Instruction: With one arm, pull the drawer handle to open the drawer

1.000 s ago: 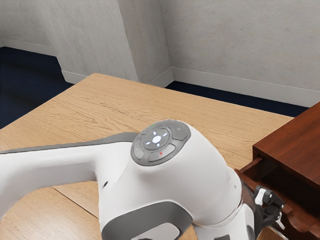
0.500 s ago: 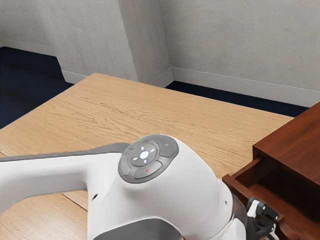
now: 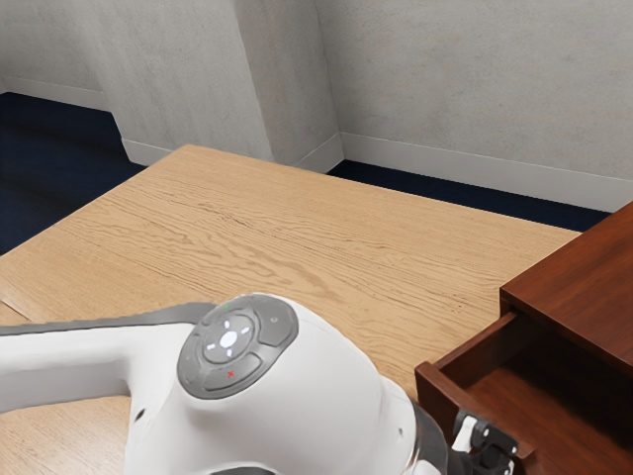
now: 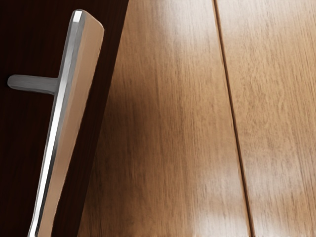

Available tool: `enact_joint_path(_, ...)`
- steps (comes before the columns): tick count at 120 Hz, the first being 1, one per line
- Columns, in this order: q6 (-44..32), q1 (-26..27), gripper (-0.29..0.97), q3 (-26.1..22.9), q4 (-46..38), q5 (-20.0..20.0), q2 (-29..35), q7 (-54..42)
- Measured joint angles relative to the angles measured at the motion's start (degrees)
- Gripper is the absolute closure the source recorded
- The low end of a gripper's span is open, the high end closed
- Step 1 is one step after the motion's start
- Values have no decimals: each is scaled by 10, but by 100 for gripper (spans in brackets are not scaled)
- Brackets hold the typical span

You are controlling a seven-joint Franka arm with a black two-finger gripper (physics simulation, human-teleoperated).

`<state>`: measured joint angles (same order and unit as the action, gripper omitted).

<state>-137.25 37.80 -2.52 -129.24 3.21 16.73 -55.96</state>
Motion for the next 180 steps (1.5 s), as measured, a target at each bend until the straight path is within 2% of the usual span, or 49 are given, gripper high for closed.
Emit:
enact_joint_path(21,-1,3,2,0,-16,4,18,6)
enact_joint_path(40,-1,7,-2,0,-30,12,27,11)
enact_joint_path(56,-2,10,9,0,-40,19,39,17)
enact_joint_path(96,-3,14,23,-1,-65,18,70,26)
enact_joint_path(118,-1,5,20,-12,-67,9,76,28)
enact_joint_path(153,-1,-4,5,-35,-67,1,79,39)
enact_joint_path(180,6,-6,6,-47,-84,1,113,50)
